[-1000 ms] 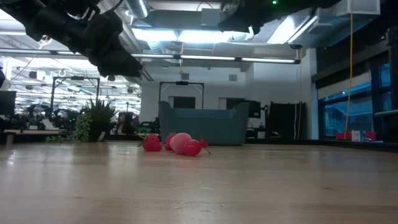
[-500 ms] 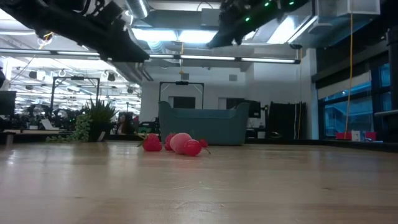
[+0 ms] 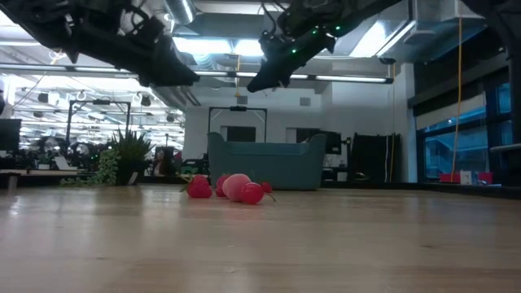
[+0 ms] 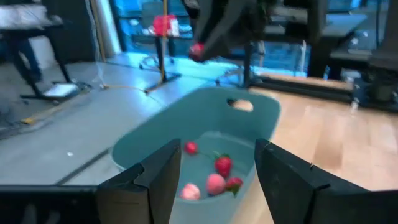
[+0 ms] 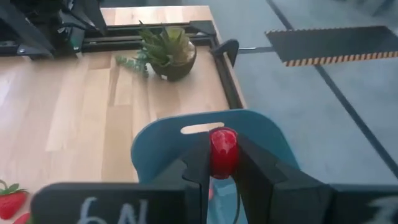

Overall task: Pick and placing Produce into tupperware
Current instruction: Put the red cherry into the blue bin

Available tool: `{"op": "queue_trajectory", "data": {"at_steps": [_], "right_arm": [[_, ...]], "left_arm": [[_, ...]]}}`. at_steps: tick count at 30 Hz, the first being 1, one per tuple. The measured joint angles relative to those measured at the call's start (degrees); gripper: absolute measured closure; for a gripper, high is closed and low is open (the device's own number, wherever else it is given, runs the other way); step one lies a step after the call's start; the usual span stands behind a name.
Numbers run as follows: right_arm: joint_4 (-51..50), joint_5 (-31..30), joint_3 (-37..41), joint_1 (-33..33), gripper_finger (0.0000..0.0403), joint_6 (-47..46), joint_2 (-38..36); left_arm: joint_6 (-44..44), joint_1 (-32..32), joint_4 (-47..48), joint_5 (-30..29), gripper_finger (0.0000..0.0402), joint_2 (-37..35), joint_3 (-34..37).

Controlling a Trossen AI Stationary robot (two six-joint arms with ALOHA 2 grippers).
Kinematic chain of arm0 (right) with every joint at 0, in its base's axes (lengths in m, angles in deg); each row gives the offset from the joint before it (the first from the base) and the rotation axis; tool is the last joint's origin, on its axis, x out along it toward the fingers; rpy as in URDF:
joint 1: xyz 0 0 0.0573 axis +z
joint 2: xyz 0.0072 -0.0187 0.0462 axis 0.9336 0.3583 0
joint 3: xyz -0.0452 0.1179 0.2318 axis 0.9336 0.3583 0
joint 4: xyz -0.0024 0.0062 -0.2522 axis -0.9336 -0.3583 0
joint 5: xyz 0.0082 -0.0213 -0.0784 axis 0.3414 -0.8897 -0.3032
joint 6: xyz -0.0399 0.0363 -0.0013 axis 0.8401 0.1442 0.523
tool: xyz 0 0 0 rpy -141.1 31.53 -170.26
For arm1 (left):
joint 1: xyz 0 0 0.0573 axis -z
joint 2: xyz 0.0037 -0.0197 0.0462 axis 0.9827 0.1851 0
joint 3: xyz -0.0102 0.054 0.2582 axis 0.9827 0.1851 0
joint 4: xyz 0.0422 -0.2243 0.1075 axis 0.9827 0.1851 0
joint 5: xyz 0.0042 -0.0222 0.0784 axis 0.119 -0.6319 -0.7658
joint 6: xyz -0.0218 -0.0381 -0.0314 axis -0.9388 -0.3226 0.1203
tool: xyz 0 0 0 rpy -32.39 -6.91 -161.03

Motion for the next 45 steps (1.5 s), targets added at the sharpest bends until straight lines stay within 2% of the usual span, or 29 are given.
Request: {"op": "queue_trajectory", "data": {"at_steps": [4,7,13,29,35,45], "right_arm": [[-1.7,1.7,-2.2,0.0,0.0339,-1.6,2.5],[-1.7,1.8,-2.3,0.0,0.0339,-3.0,3.5],[-2.5,1.9,-2.3,0.1,0.0339,-4.7,5.6],[-2.9,2.3,-2.3,0.1,0.0339,-6.3,11.2],[1.8,2.3,-2.3,0.1,0.0339,-8.2,14.6],[6.8,2.2,-2.3,0.1,0.0345,-9.3,15.3]], "left_arm": [[-0.8,-1.5,0.2,4.5,0.0204,3.0,0.0],[-1.1,-1.6,0.2,5.6,0.0204,5.1,0.0],[-1.1,-1.6,0.1,5.7,0.0204,7.4,0.0],[-1.1,-1.6,0.0,5.6,0.0204,7.5,0.0],[-1.1,-1.6,0.0,5.6,0.0204,7.5,0.0],[-1.1,-1.6,0.0,5.6,0.0204,7.5,0.0]]}}
